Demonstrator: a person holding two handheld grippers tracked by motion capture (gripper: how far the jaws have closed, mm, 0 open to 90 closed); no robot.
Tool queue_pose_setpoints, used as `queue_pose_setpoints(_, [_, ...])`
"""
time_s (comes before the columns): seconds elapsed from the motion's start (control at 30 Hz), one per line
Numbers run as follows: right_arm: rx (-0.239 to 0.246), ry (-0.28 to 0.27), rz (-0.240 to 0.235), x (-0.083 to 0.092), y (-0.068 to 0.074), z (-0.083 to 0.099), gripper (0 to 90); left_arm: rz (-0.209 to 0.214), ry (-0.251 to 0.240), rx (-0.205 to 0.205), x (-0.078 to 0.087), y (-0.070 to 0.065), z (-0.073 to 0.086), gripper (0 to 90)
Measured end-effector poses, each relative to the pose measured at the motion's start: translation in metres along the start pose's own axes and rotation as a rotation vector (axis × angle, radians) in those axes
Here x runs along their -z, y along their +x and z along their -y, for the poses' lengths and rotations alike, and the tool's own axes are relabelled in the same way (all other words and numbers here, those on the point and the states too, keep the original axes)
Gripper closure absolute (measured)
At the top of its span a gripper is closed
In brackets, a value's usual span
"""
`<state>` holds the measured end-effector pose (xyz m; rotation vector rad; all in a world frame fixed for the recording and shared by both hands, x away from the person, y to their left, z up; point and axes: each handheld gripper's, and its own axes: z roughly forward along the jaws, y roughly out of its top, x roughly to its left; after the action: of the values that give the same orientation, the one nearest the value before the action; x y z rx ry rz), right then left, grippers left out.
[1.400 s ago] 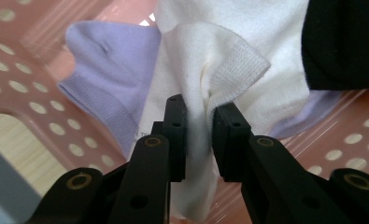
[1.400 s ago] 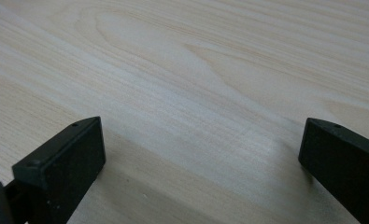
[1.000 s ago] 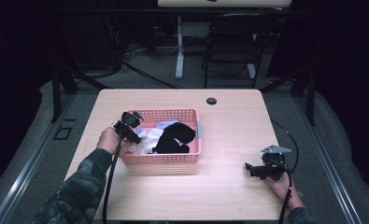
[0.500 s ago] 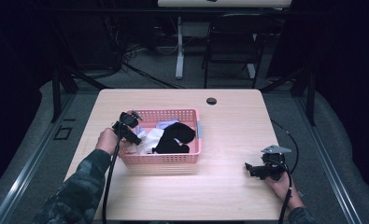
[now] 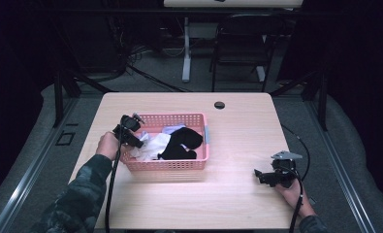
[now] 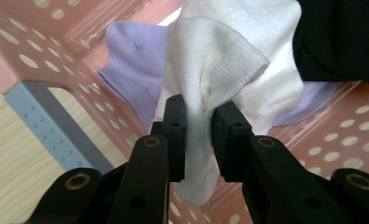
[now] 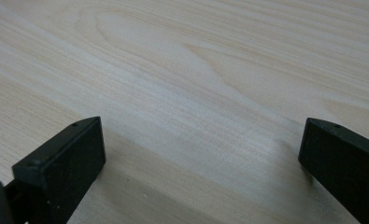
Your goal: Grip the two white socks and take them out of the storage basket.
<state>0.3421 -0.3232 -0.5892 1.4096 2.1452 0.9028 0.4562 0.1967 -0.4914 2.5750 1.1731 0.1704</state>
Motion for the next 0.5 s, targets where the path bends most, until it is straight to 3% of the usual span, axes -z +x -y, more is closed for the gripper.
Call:
queue_pose_setpoints(0.1, [0.0,0.001,0.0,0.0,0.0,0.0,0.0,-0.007,-0.033,0.007,0.01,0.002,-0.001,76.3])
queue_pose_setpoints(0.5, [0.0,0.0,0.0,0.0,0.0,0.0,0.0,-0.023,-0.065,-0.017,0.032,0.001,-0.008,77.9])
